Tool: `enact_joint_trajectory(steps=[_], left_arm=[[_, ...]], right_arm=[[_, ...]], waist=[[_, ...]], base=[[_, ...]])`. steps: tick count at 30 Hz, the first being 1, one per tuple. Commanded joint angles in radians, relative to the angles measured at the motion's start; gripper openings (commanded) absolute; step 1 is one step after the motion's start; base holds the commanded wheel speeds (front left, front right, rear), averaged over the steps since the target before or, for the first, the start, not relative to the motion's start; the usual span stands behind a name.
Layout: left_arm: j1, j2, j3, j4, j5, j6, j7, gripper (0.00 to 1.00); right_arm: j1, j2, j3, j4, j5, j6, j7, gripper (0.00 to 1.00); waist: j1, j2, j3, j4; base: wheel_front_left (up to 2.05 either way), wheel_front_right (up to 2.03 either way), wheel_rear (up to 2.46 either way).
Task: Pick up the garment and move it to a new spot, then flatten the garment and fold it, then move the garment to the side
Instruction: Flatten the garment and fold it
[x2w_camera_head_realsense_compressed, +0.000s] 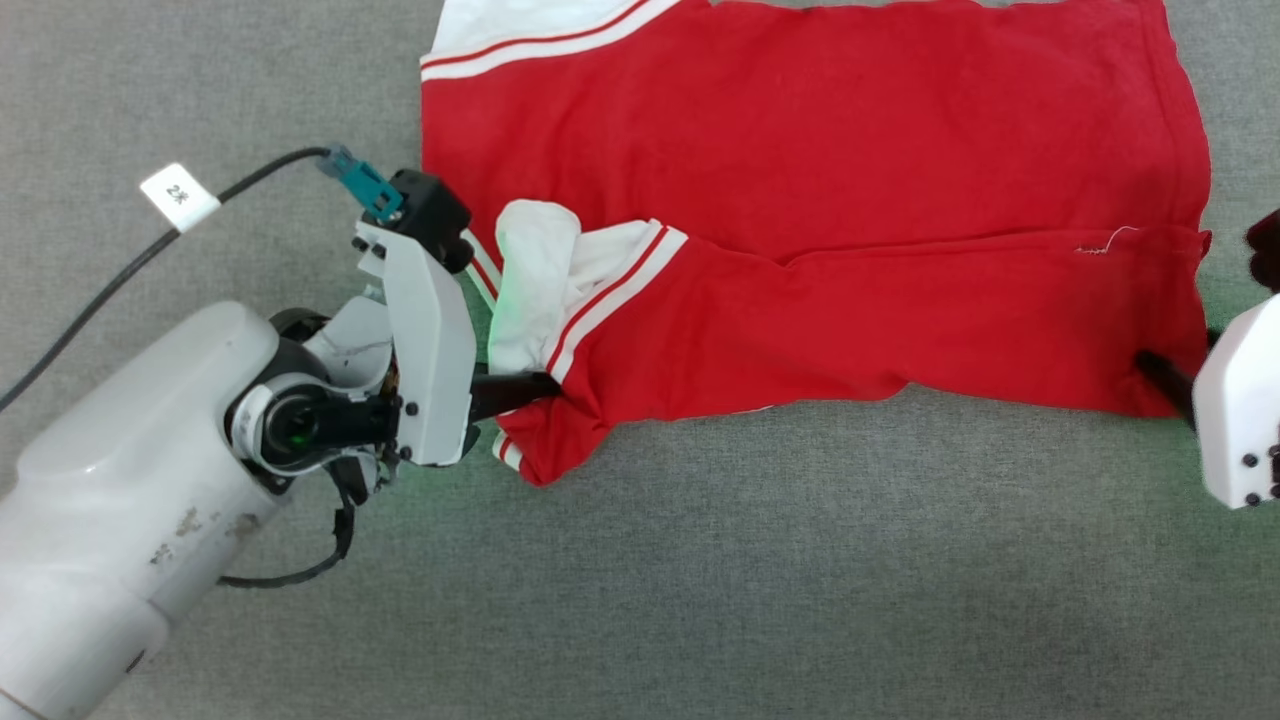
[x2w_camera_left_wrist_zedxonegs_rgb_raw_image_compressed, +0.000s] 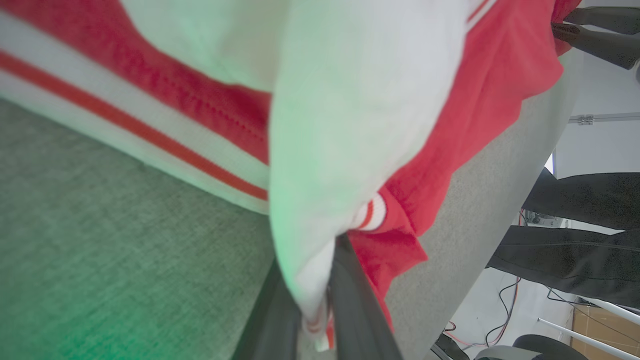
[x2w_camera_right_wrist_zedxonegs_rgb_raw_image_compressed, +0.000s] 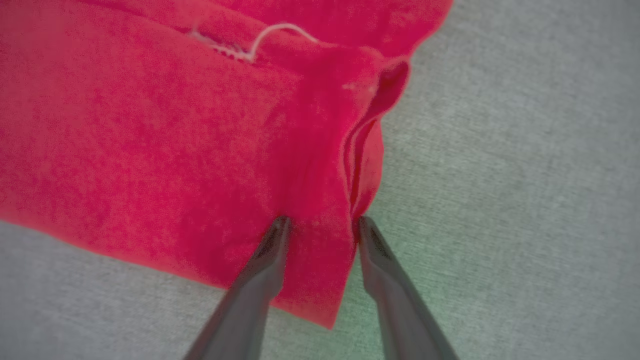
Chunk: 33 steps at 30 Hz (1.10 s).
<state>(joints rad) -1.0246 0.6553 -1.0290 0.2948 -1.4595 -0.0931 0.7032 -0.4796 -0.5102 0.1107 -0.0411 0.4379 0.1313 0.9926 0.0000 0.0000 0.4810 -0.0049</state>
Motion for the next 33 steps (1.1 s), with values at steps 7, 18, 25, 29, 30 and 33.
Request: enact_joint_trajectory(steps=[7, 18, 25, 29, 30, 33], left_arm=[[0.043, 0.005, 0.001, -0.008, -0.004, -0.017, -0.035, 0.00], [0.168, 0.153, 0.027, -0.252, -0.002, -0.011, -0.131, 0.00], [0.262, 0.217, 0.021, -0.417, 0.023, 0.038, -0.204, 0.00], [0.299, 0.242, 0.021, -0.479, 0.035, 0.063, -0.238, 0.00], [0.307, 0.247, 0.021, -0.491, 0.037, 0.069, -0.245, 0.00], [0.317, 0.255, 0.029, -0.513, 0.043, 0.081, -0.268, 0.00]], right_arm=[[0.029, -0.007, 0.004, 0.000, 0.033, -0.001, -0.001, 0.00], [0.128, -0.048, -0.039, -0.038, 0.090, -0.001, -0.026, 0.00], [0.241, -0.072, -0.089, -0.112, 0.113, -0.001, 0.003, 0.00], [0.299, -0.071, -0.125, -0.169, 0.114, -0.001, 0.017, 0.00], [0.310, -0.067, -0.132, -0.182, 0.112, -0.001, 0.019, 0.00], [0.328, -0.055, -0.156, -0.210, 0.103, -0.001, 0.010, 0.35]], waist=[[0.0000, 0.0000, -0.019, 0.002], [0.0000, 0.0000, -0.064, 0.021], [0.0000, 0.0000, -0.074, 0.031], [0.0000, 0.0000, -0.074, 0.031], [0.0000, 0.0000, -0.074, 0.030], [0.0000, 0.0000, -0.076, 0.028]], base=[[0.00, 0.00, 0.00], [0.00, 0.00, 0.00], [0.00, 0.00, 0.00], [0.00, 0.00, 0.00], [0.00, 0.00, 0.00], [0.00, 0.00, 0.00]])
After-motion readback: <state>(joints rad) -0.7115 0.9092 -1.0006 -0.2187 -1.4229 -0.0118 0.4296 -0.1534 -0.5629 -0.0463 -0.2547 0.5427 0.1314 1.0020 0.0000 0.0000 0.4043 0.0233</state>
